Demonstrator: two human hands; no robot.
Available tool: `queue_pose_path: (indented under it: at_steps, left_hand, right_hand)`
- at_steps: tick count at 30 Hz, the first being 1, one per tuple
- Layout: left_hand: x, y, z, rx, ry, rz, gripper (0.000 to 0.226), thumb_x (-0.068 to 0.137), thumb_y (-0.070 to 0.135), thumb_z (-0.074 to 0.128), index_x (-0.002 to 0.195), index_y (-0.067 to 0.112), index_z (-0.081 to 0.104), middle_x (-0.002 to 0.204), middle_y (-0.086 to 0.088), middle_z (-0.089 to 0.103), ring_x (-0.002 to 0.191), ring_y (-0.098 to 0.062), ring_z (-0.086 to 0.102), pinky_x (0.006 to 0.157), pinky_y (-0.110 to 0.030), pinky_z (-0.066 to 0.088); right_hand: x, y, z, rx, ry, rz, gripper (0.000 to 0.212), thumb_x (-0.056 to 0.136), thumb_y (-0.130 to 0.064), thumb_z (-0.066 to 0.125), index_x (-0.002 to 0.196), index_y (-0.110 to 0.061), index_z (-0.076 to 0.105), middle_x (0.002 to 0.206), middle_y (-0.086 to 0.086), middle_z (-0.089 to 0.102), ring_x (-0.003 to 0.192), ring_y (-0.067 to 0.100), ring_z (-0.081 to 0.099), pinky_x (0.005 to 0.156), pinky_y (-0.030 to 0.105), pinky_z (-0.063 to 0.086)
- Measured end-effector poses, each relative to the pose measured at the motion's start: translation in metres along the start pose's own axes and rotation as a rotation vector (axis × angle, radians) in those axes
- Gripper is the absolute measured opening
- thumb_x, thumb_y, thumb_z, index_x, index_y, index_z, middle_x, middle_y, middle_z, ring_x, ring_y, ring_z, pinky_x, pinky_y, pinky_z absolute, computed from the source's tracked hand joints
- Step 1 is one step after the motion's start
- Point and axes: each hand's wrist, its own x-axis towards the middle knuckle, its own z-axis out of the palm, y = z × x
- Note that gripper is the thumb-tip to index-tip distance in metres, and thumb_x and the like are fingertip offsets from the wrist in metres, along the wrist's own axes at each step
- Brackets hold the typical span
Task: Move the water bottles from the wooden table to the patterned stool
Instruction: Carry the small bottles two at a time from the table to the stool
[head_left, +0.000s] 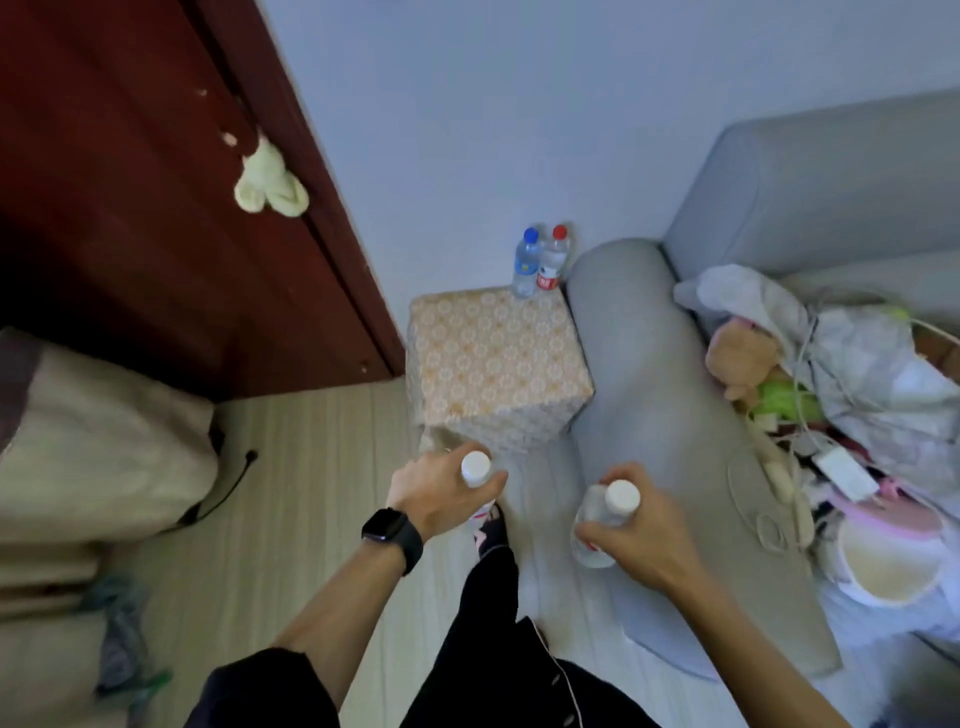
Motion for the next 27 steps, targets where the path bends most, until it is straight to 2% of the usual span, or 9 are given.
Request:
queue_pose_path:
  at_steps: [4,7,10,12,16,19,21,23,27]
  left_hand:
    - [0.073,0.007,-0.017,-0.085,-0.054,0.024,0.040,0.085,0.074,0.047,0.108,0.041,0.056,0.088,0.008,0.069,0.079,-0.016,0.064,0.063,-0.029,0.051]
    - [0.132,0.011,-0.025,-0.288,-0.098,-0.010,0.040,0.084,0.073,0.051,0.111,0.043,0.057,0.091,0.011,0.069,0.080,-0.010,0.065,0.065,-0.032,0.054]
    - [0.178,0.018,-0.028,-0.497,-0.085,-0.108,0.033,0.085,0.068,0.058,0.109,0.045,0.061,0.095,0.016,0.070,0.085,-0.007,0.064,0.062,-0.020,0.047]
    - [0.207,0.026,-0.028,-0.547,-0.089,-0.140,0.034,0.086,0.067,0.059,0.112,0.046,0.062,0.100,0.019,0.068,0.091,-0.007,0.063,0.065,-0.018,0.044]
    - [0.260,0.041,-0.017,-0.597,-0.134,-0.200,0.040,0.087,0.064,0.060,0.120,0.041,0.060,0.107,0.015,0.068,0.093,-0.010,0.063,0.070,-0.023,0.049]
    - [0.286,0.055,-0.004,-0.647,-0.132,-0.250,0.043,0.088,0.058,0.064,0.125,0.036,0.059,0.119,0.008,0.065,0.093,-0.009,0.060,0.065,-0.017,0.044]
    - [0.303,0.061,0.007,-0.675,-0.109,-0.287,0.043,0.086,0.058,0.066,0.124,0.037,0.060,0.129,0.009,0.059,0.106,-0.011,0.058,0.076,-0.020,0.044]
    - [0.322,0.065,0.020,-0.715,-0.106,-0.321,0.042,0.085,0.058,0.067,0.123,0.039,0.060,0.134,0.009,0.056,0.117,-0.013,0.055,0.086,-0.025,0.043]
    - [0.356,0.070,0.039,-0.764,-0.108,-0.365,0.037,0.085,0.058,0.067,0.119,0.044,0.059,0.132,0.016,0.053,0.123,-0.012,0.052,0.089,-0.024,0.041]
  right_hand:
    - [0.064,-0.017,-0.010,-0.015,-0.034,0.043,0.043,0.060,-0.031,0.082,0.090,-0.029,0.052,0.078,-0.008,0.064,0.068,0.003,0.061,0.058,0.031,0.049]
    - [0.117,-0.030,-0.016,0.001,-0.050,0.080,0.041,0.060,-0.036,0.080,0.090,-0.029,0.051,0.078,-0.006,0.067,0.069,0.006,0.063,0.061,0.034,0.053]
    - [0.165,-0.036,-0.022,0.015,-0.051,0.074,0.044,0.064,-0.038,0.082,0.092,-0.032,0.048,0.079,-0.009,0.067,0.071,0.005,0.064,0.062,0.032,0.053]
    - [0.198,-0.040,-0.023,0.031,-0.050,0.068,0.044,0.067,-0.040,0.083,0.094,-0.033,0.048,0.082,-0.010,0.067,0.074,0.004,0.064,0.062,0.028,0.051]
    - [0.264,-0.038,-0.025,0.086,-0.123,0.063,0.046,0.078,-0.042,0.079,0.112,-0.030,0.051,0.102,-0.011,0.066,0.088,0.002,0.062,0.066,0.013,0.045]
    - [0.310,-0.028,-0.029,0.095,-0.227,0.055,0.056,0.083,-0.046,0.075,0.129,-0.027,0.048,0.122,-0.006,0.061,0.107,0.013,0.061,0.084,0.025,0.049]
    - [0.338,-0.019,-0.033,0.073,-0.267,0.068,0.064,0.086,-0.048,0.071,0.139,-0.025,0.044,0.136,-0.006,0.055,0.120,0.014,0.056,0.098,0.030,0.046]
    - [0.368,-0.010,-0.034,0.025,-0.311,0.057,0.068,0.089,-0.048,0.068,0.145,-0.023,0.040,0.145,-0.006,0.048,0.130,0.015,0.049,0.103,0.028,0.041]
    - [0.421,0.008,-0.029,-0.082,-0.366,0.043,0.068,0.091,-0.049,0.064,0.147,-0.020,0.038,0.155,-0.004,0.039,0.138,0.018,0.042,0.108,0.028,0.035]
